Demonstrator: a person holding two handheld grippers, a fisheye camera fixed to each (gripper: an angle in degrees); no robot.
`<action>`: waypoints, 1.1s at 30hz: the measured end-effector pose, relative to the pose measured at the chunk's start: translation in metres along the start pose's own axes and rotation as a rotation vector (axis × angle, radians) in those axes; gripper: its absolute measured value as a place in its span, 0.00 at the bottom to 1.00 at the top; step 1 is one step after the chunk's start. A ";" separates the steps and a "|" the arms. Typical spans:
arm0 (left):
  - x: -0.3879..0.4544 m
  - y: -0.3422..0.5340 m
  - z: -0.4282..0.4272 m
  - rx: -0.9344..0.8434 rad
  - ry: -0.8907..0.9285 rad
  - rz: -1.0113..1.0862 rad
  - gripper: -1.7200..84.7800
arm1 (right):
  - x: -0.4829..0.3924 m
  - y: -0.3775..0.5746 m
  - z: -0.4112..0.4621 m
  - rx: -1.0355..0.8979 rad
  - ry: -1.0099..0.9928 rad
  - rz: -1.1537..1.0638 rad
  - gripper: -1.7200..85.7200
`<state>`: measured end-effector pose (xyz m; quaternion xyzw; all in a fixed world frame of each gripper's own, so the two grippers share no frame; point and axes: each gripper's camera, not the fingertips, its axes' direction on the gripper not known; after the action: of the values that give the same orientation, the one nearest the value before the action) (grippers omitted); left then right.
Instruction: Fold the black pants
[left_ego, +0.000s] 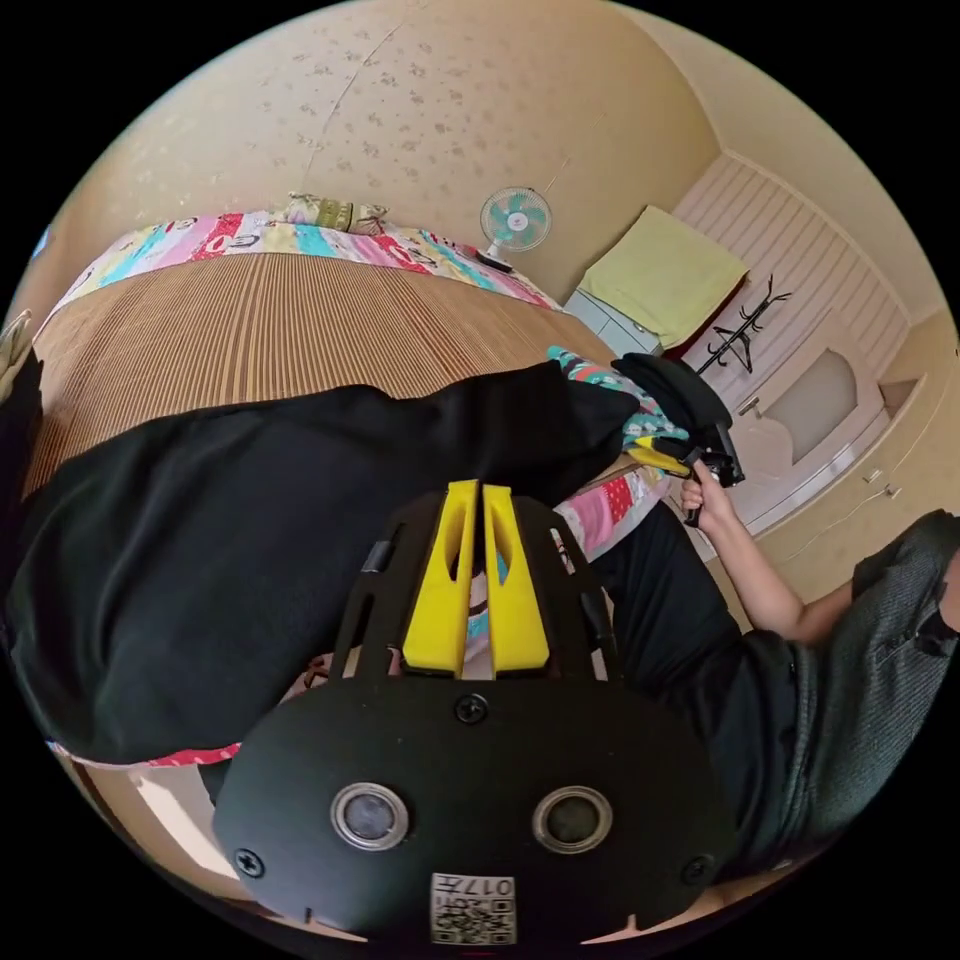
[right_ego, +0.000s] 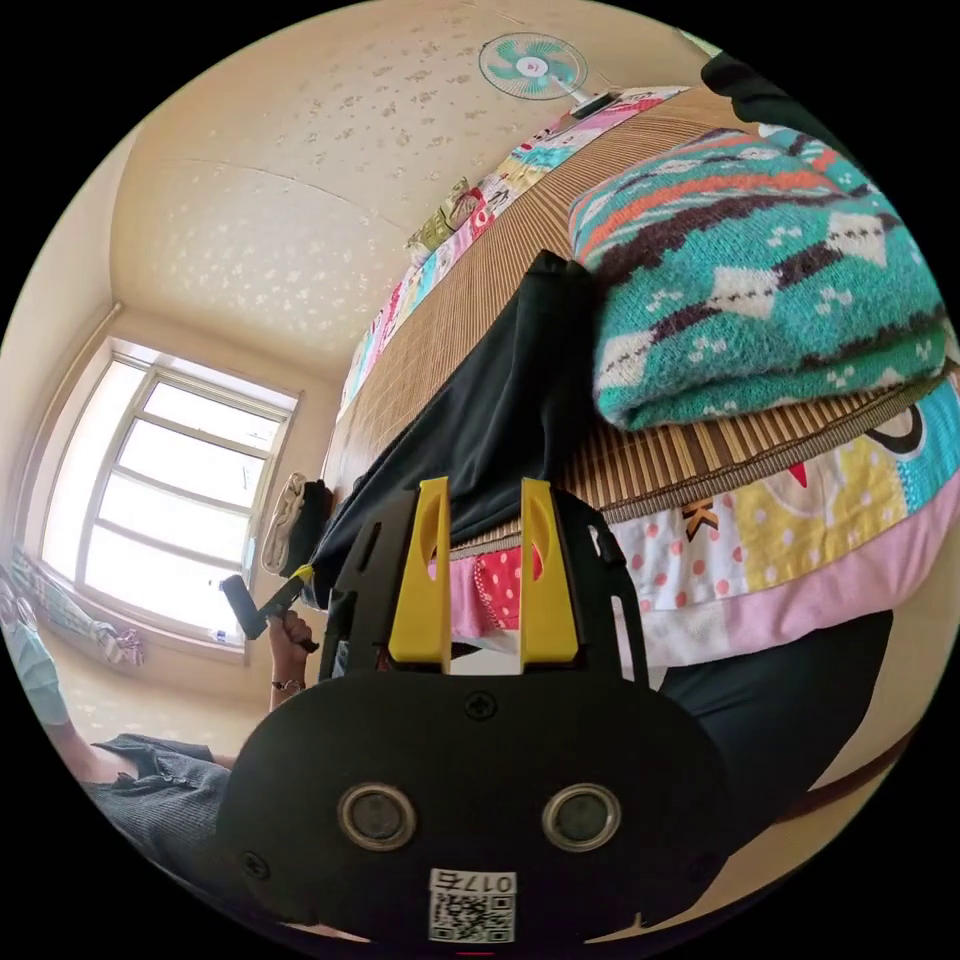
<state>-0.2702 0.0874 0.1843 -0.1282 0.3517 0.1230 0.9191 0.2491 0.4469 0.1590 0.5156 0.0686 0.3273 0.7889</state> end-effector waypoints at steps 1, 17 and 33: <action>-0.006 0.005 0.017 -0.114 -0.027 -0.028 0.01 | 0.007 -0.001 -0.003 0.035 -0.020 0.022 0.14; -0.056 0.076 -0.008 -0.013 0.083 -0.341 0.01 | -0.046 -0.086 -0.055 0.159 0.126 -0.194 0.05; -0.059 0.057 -0.029 0.024 0.122 -0.370 0.02 | 0.022 -0.101 0.021 -0.146 0.250 -0.010 0.06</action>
<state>-0.3488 0.1232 0.1950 -0.1869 0.3787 -0.0603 0.9044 0.3203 0.4181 0.0864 0.4116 0.1449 0.3890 0.8113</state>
